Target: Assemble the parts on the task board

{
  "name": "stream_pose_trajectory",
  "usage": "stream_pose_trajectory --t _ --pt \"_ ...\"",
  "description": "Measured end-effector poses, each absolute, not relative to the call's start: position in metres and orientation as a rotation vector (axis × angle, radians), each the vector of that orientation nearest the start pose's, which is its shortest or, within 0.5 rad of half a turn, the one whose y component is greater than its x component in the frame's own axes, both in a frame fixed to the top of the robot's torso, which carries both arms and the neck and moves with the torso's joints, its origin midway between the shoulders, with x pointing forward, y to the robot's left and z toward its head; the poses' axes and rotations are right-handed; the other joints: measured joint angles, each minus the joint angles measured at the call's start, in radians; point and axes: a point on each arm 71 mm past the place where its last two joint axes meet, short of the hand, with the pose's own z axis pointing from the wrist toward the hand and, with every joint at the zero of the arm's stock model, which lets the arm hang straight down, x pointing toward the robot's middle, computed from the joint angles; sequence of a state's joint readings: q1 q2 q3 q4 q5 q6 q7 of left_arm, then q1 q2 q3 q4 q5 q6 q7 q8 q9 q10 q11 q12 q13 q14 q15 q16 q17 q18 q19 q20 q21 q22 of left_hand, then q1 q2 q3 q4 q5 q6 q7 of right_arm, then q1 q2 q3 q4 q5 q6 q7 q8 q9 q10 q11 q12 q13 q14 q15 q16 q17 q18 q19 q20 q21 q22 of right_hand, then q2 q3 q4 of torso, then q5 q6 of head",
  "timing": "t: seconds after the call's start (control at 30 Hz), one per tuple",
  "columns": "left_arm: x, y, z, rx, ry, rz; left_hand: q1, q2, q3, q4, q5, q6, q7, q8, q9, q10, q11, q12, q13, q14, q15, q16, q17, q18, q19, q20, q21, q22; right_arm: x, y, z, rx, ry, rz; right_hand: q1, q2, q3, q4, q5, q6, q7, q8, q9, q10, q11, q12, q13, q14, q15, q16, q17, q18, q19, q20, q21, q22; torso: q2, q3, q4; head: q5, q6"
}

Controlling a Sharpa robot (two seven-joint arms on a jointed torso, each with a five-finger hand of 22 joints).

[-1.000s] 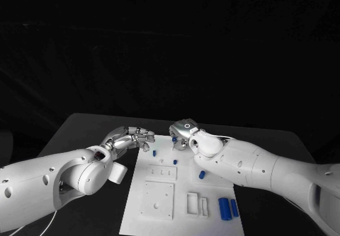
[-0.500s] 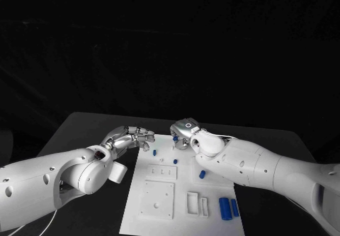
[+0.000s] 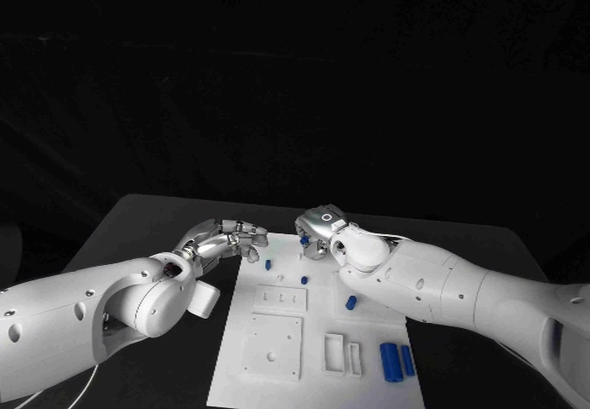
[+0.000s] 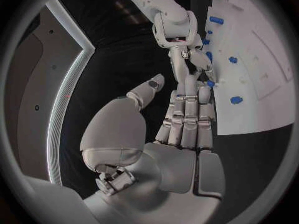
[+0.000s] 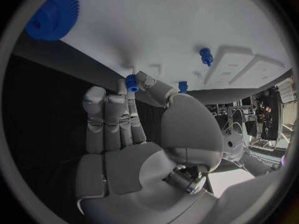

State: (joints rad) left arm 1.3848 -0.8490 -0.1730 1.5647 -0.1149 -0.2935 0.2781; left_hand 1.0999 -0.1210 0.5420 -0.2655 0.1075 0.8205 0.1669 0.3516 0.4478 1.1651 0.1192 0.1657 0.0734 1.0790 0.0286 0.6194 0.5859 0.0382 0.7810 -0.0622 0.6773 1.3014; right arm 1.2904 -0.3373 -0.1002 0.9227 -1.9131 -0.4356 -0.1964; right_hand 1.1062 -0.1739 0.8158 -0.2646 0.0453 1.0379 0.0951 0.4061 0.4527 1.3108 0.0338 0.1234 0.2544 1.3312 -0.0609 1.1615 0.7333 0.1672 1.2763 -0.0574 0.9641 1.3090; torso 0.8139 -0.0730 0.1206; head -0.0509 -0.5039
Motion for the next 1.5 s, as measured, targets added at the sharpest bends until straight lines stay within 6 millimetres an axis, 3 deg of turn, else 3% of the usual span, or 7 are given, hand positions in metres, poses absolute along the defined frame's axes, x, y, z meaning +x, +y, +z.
stream_pose_trajectory --t 0.57,0.6,1.0,1.2,1.3,1.4,1.5 --pt "0.4952 0.2001 -0.1411 -0.900 1.578 -1.463 0.000 0.000 0.000 0.000 0.000 -0.001 0.001 0.000 0.000 0.000 0.000 -0.004 0.000 0.000 0.000 0.000 0.000 -0.001 0.000 0.000 0.000 -0.001 0.5794 -0.1011 -0.1651 -0.508 1.326 0.265 0.000 0.000 0.006 0.000 0.001 -0.002 0.000 0.002 0.003 0.000 0.000 -0.001 0.006 0.000 0.000 0.000 -0.002 0.000 -0.005 -0.001 0.000 0.000 0.003 -0.0012 -0.0011 0.000 -0.002" --pt "0.4952 0.2001 -0.1411 -0.900 1.578 -1.463 0.000 0.000 0.000 0.000 0.000 -0.001 0.001 0.000 0.000 0.000 0.000 -0.004 0.000 0.000 0.000 0.000 0.000 -0.001 0.000 0.000 0.000 -0.001 0.5791 -0.1014 -0.1658 -0.508 1.327 0.265 0.000 0.000 0.006 0.000 0.001 -0.001 0.001 0.002 0.028 0.009 -0.002 -0.001 0.006 -0.010 -0.010 0.000 -0.002 -0.002 -0.014 -0.003 0.000 0.000 0.003 -0.0012 -0.0011 0.001 -0.002" --pt "0.4955 0.2012 -0.1411 -0.901 1.577 -1.461 0.000 0.000 0.000 0.000 0.000 -0.001 0.001 -0.004 0.000 0.000 0.000 -0.004 0.000 0.000 0.000 0.000 0.000 -0.006 0.000 0.000 0.000 -0.001 0.5768 -0.1037 -0.1687 -0.509 1.327 0.261 0.001 -0.007 0.013 0.001 0.005 0.003 -0.002 0.001 0.027 0.019 0.002 -0.001 0.011 -0.015 -0.015 0.000 -0.004 -0.006 -0.017 -0.004 0.000 0.000 0.003 -0.0018 -0.0007 0.001 -0.002" --pt "0.4956 0.2018 -0.1411 -0.902 1.576 -1.460 0.000 0.000 0.000 0.000 0.000 -0.001 0.001 -0.004 -0.001 0.000 0.000 -0.004 0.000 0.000 0.000 0.000 0.000 0.006 0.000 0.000 0.000 -0.001 0.5766 -0.1034 -0.1688 -0.508 1.325 0.260 0.000 -0.009 0.017 0.005 0.005 0.003 -0.002 0.001 0.027 0.019 0.002 -0.001 0.014 -0.015 -0.015 0.003 -0.005 -0.007 -0.015 -0.005 0.004 0.000 0.004 -0.0018 -0.0012 0.003 0.000" --pt "0.4956 0.2017 -0.1411 -0.902 1.576 -1.460 0.000 0.000 0.000 0.000 0.000 -0.001 0.001 -0.004 -0.001 0.000 0.000 -0.004 0.000 0.000 0.000 0.000 0.000 0.006 0.000 0.000 0.000 -0.001 0.5772 -0.1034 -0.1688 -0.505 1.324 0.259 -0.001 -0.020 0.021 0.009 0.005 0.003 -0.001 -0.003 0.028 0.019 0.003 -0.003 0.016 -0.016 -0.014 0.003 -0.008 -0.007 -0.015 -0.005 0.004 0.000 0.004 -0.0018 -0.0011 0.003 0.001" --pt "0.4956 0.2017 -0.1411 -0.902 1.577 -1.460 0.000 0.000 0.000 0.000 0.000 -0.001 0.001 -0.004 -0.001 0.000 0.000 -0.004 0.000 0.000 0.000 0.000 0.000 0.006 0.000 0.000 0.000 -0.001 0.5779 -0.1045 -0.1702 -0.499 1.331 0.261 -0.003 -0.058 0.028 0.024 0.013 -0.044 0.026 -0.042 0.048 -0.042 0.028 -0.044 0.010 -0.025 0.005 0.003 -0.013 -0.007 -0.015 -0.005 0.004 0.000 0.004 -0.0017 -0.0011 0.003 0.002" --pt "0.4956 0.2018 -0.1411 -0.902 1.577 -1.459 0.000 0.000 0.000 0.000 0.000 -0.001 0.001 -0.004 -0.001 0.000 0.000 -0.004 0.000 0.000 0.000 0.000 0.000 0.006 0.000 0.000 0.000 -0.001 0.5787 -0.1074 -0.1730 -0.488 1.343 0.262 -0.009 -0.085 0.016 0.042 0.009 -0.113 0.052 -0.082 0.030 -0.114 0.053 -0.062 -0.013 -0.018 0.033 0.007 -0.015 -0.013 -0.015 -0.005 0.004 0.000 0.005 -0.0022 -0.0011 0.003 0.002"
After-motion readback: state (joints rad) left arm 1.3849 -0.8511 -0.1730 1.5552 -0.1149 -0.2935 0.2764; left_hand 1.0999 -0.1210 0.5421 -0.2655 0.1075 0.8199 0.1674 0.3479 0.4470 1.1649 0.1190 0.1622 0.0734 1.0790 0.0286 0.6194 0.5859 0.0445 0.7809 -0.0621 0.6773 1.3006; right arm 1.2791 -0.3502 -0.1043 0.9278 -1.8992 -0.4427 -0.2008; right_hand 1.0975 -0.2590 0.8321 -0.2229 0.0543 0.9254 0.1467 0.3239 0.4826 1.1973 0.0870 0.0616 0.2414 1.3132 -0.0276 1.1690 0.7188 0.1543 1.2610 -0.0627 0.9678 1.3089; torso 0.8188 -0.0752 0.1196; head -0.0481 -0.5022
